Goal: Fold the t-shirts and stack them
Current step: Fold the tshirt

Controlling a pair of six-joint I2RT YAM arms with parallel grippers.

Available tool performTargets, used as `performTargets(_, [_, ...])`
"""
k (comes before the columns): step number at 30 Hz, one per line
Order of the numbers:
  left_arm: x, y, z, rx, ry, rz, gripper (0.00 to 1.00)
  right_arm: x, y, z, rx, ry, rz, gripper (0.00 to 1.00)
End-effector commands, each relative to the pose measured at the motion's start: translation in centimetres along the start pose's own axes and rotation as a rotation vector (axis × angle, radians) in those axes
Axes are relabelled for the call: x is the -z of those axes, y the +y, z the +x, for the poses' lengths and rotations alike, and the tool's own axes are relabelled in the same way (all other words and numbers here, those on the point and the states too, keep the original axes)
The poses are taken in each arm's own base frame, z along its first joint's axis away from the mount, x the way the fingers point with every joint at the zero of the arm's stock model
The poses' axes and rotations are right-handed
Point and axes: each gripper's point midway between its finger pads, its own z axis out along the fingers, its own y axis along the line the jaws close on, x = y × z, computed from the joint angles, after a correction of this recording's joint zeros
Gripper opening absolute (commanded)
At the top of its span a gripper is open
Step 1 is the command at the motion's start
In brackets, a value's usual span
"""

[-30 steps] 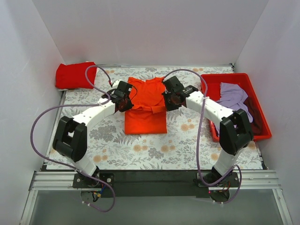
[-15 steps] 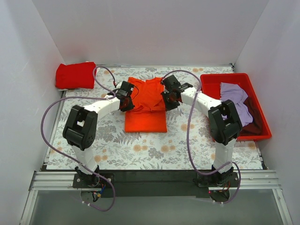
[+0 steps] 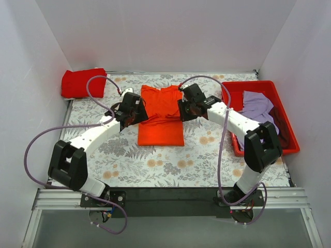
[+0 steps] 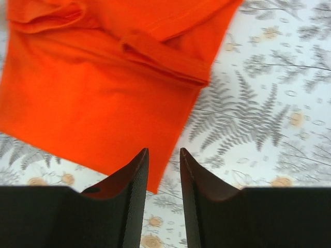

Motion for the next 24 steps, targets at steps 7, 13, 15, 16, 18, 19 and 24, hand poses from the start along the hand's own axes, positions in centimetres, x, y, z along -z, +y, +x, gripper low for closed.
performTargets(7, [-0.9, -0.3, 8.4, -0.025, 0.131, 0.002, 0.34, -3.2, 6.2, 0.6, -0.028, -0.055, -0.234, 0.24])
performTargets(13, [-2.2, 1.0, 11.5, -0.048, 0.203, -0.051, 0.34, -6.3, 5.5, -0.5, -0.034, -0.054, -0.188, 0.19])
performTargets(15, [-2.1, 1.2, 12.2, -0.050, 0.218, -0.053, 0.33, -7.1, 4.8, -1.5, -0.046, -0.065, -0.170, 0.19])
performTargets(16, [-2.0, 1.4, 12.7, -0.053, 0.230, -0.054, 0.34, -8.0, 4.3, -1.4, -0.051, -0.053, -0.155, 0.19])
performTargets(18, [-1.8, 1.6, 13.2, -0.050, 0.250, -0.061, 0.34, -8.9, 3.3, -2.3, -0.061, -0.063, -0.145, 0.19])
performTargets(19, [-1.7, 1.8, 13.6, -0.049, 0.260, -0.067, 0.34, -9.7, 3.1, -3.3, -0.061, -0.075, -0.140, 0.20])
performTargets(24, [-0.4, 2.4, 15.3, -0.038, 0.308, -0.062, 0.34, -11.5, -0.5, -6.6, -0.122, -0.132, -0.057, 0.21])
